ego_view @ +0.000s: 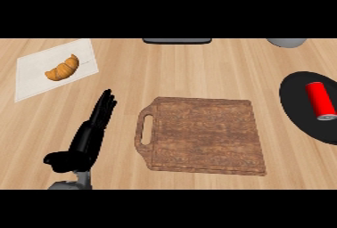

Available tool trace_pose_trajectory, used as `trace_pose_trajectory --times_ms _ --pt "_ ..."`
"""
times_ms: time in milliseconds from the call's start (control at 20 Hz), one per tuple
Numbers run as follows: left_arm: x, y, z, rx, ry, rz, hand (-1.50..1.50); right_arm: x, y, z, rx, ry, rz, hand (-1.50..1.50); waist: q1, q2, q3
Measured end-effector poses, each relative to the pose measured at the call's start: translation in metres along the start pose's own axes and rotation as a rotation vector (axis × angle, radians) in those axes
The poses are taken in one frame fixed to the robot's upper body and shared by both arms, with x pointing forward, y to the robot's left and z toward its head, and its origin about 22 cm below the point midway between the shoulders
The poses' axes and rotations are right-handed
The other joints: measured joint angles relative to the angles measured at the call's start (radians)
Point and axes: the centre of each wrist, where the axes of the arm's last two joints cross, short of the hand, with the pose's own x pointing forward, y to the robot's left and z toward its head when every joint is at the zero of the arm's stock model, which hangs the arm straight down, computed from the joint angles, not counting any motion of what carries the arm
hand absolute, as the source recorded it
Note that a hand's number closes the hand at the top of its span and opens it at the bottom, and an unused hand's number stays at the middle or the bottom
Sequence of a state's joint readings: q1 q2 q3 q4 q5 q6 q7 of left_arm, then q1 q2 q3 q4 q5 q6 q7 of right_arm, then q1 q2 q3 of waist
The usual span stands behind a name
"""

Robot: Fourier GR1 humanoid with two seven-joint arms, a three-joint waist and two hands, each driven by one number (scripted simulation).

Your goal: Pick the can from the cutting board and place it in the pan

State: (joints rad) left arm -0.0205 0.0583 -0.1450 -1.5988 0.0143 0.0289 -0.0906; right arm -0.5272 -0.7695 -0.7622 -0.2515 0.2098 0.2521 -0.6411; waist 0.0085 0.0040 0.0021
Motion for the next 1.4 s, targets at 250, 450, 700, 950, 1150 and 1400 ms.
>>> trace_pose_trajectory --times_ms 250,450,700,950,1150,1400 --pt "-0.005 -0.004 0.003 0.000 0.003 -0.003 0.00 -0.012 -0.013 0.017 0.066 -0.045 -0.025 -1.50 -0.003 -0.002 -0.001" --pt "-0.010 -0.005 0.002 0.001 0.008 0.001 0.00 -0.025 -0.021 0.037 0.079 -0.049 -0.001 -1.50 -0.007 -0.003 -0.001" --pt "-0.001 0.002 -0.003 0.011 0.010 -0.005 0.00 -0.028 -0.031 0.048 0.090 -0.049 0.033 -1.50 -0.007 -0.004 -0.002" --pt "-0.005 -0.005 0.000 0.008 0.007 -0.004 0.00 -0.030 -0.033 0.057 0.105 -0.044 0.057 -1.50 -0.008 -0.004 -0.002" --pt "-0.003 0.003 -0.003 0.011 0.003 -0.009 0.00 -0.030 -0.043 0.066 0.105 -0.039 0.083 -1.50 -0.009 -0.004 -0.002" --pt "-0.006 -0.001 -0.001 0.009 0.009 -0.003 0.00 -0.026 -0.043 0.071 0.114 -0.038 0.104 -1.50 -0.010 -0.005 -0.002"
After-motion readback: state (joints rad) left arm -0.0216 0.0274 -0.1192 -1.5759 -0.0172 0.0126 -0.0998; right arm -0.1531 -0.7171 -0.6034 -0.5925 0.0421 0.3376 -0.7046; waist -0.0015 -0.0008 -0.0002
